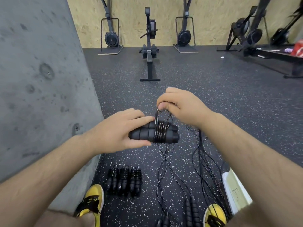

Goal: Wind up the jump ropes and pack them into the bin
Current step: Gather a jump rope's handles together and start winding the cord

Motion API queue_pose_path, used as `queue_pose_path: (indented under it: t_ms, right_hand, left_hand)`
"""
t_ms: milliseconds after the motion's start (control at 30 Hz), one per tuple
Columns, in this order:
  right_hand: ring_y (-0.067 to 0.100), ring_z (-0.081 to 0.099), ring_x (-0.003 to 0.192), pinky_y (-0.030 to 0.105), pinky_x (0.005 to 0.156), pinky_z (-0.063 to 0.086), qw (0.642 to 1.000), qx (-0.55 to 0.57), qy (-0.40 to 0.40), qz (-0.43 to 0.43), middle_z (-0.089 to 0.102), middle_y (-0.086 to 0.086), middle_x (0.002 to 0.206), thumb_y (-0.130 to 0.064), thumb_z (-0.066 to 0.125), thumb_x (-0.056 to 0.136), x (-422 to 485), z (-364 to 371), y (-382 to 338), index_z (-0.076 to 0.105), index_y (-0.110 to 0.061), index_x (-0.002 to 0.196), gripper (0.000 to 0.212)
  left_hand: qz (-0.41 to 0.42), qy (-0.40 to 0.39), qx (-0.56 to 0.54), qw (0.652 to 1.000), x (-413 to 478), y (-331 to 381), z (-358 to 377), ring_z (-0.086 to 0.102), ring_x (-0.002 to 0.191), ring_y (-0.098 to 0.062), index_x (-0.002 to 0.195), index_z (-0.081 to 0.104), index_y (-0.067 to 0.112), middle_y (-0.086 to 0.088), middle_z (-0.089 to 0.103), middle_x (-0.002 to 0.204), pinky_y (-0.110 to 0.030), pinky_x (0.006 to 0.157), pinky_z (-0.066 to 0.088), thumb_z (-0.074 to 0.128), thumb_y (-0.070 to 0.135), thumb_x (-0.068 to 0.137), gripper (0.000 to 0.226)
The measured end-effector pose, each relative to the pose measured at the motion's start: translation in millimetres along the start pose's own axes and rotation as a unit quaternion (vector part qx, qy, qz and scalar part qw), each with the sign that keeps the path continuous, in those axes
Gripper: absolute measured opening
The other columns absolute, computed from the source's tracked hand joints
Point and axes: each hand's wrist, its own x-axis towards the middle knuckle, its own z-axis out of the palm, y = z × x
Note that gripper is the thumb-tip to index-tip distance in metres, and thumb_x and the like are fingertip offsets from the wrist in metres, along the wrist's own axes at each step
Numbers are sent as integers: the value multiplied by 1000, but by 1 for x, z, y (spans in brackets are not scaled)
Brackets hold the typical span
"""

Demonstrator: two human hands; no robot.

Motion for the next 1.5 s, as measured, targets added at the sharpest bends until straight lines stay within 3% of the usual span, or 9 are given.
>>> queue_pose_path:
  t_ms: [167,267,400,500,733,1000,1167,1367,1500]
  right_hand:
    - [0,59,83,35,85,52,969,221,5,113,61,-15,85,-16,56,98,-5,12,-6,67,-34,90,22]
    - [-12,57,71,11,73,48,921,313,-98,208,58,-13,83,1,68,85,-4,15,-24,62,-32,85,34]
    - [16,50,76,24,72,40,950,160,-94,250,61,7,93,-8,40,102,-8,36,-40,62,-3,103,23]
    - [1,44,63,17,59,35,953,205,-65,214,51,-11,76,-23,35,107,-14,44,-61,58,-19,95,26]
    - [21,62,86,37,79,50,961,132,-102,222,65,3,95,-35,31,107,-17,48,-82,61,-17,111,36]
    - [17,51,68,31,56,34,979,-20,-132,152,53,-5,74,-35,37,105,-23,6,-90,51,-19,84,30]
    - [22,61,84,34,66,44,976,-211,-51,17,58,-7,92,-42,28,106,-18,-7,-81,53,-24,107,31]
    - [21,65,79,28,59,32,982,-177,-13,-61,65,-10,95,-47,23,100,-4,-5,-46,63,-32,105,44]
    - [13,61,79,25,61,32,987,-148,5,-69,62,-14,90,-39,45,102,-2,-3,-27,66,-33,99,22]
  left_hand:
    - [-54,75,-98,991,6,20,-12,54,106,-12,145,47,18,8,57,116,-31,96,43,61,55,91,67]
    - [-74,89,-100,988,4,17,-16,56,110,-13,145,45,14,5,57,121,-31,98,43,61,50,90,68]
    - [-105,95,-39,989,5,1,-17,54,111,-17,145,44,16,1,58,122,-38,99,44,57,57,90,70]
    - [-136,86,16,987,3,-16,-15,52,112,-20,148,43,16,-1,57,124,-42,100,45,52,63,90,75]
    - [-178,56,69,980,-3,-37,-11,51,107,-25,150,43,16,-3,56,125,-45,94,48,45,69,88,82]
    - [-171,28,127,977,-9,-50,-10,53,100,-30,147,47,18,-3,59,124,-50,86,51,65,58,88,73]
    - [-139,2,99,985,-12,-46,-5,54,103,-27,145,44,27,3,58,125,-51,85,51,57,64,83,73]
    - [-84,-17,4,996,-12,-27,1,45,106,-13,145,51,27,10,55,128,-52,89,48,61,63,84,72]
    - [-50,-10,-57,997,-11,-11,-6,51,108,-19,142,53,23,9,56,129,-49,96,44,69,58,84,70]
